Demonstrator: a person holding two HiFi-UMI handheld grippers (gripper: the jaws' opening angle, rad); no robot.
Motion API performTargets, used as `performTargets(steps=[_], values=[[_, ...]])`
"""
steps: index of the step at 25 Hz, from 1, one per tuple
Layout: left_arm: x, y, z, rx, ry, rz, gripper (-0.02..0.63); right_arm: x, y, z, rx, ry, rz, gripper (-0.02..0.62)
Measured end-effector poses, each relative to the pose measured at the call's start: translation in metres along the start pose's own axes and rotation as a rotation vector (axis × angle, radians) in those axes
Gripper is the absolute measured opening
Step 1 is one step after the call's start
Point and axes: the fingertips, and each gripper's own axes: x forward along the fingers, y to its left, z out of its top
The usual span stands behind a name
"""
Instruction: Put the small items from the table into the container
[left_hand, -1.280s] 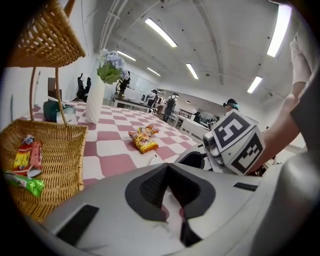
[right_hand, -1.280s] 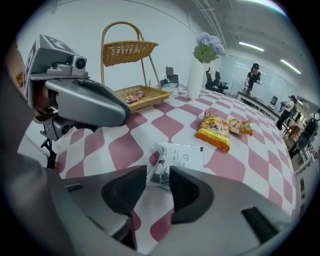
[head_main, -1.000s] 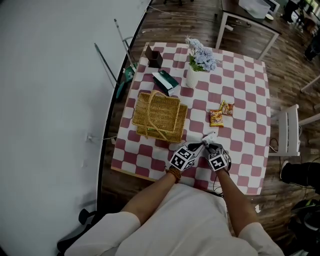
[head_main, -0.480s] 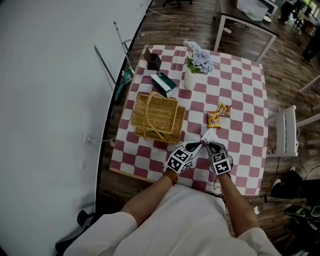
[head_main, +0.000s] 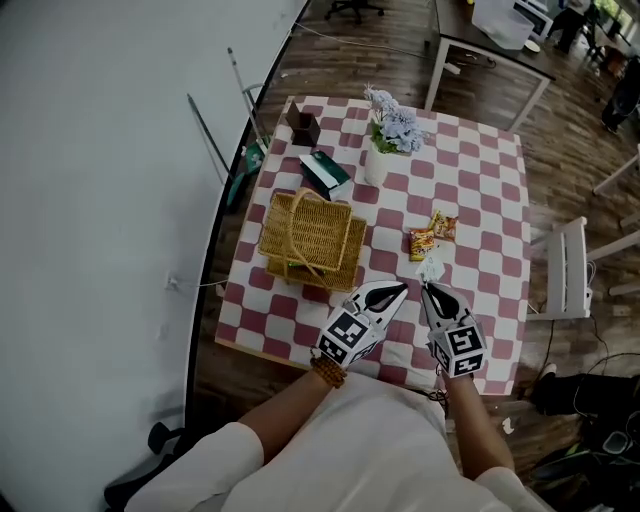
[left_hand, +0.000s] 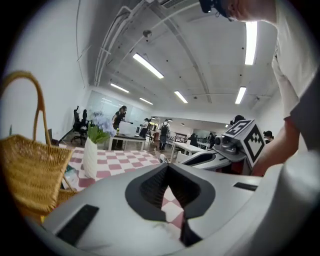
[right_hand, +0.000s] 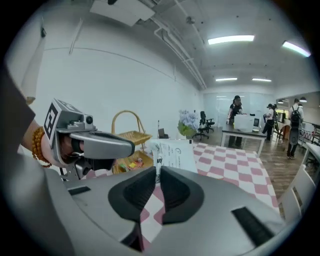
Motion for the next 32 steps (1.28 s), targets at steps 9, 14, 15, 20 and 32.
performTargets(steps=[9, 14, 15, 20, 32], values=[[-0.041, -0.052, 0.116, 0.121, -0.214, -0.045, 0.028, -0.082, 0.020, 0.092, -0.007, -0.237, -0.007, 0.052], [-0.054, -0.061, 0.129, 0.107, -0.233, -0.043, 0.028, -0.105, 0.030, 0.117, 0.007, -0.293, -0.002, 0.051], [-0.056, -0.060, 0.128, 0.096, -0.225, -0.036, 0.028, -0.105, 0.033, 0.119, 0.003, -0.295, 0.004, 0.051], [-0.070, -0.049, 0.124, 0.104, -0.212, 0.018, 0.028, -0.096, 0.055, 0.123, -0.013, -0.297, 0.060, 0.051], [-0.147, -0.022, 0.108, 0.067, -0.192, 0.226, 0.028, -0.060, 0.131, 0.139, -0.073, -0.285, 0.296, 0.051]])
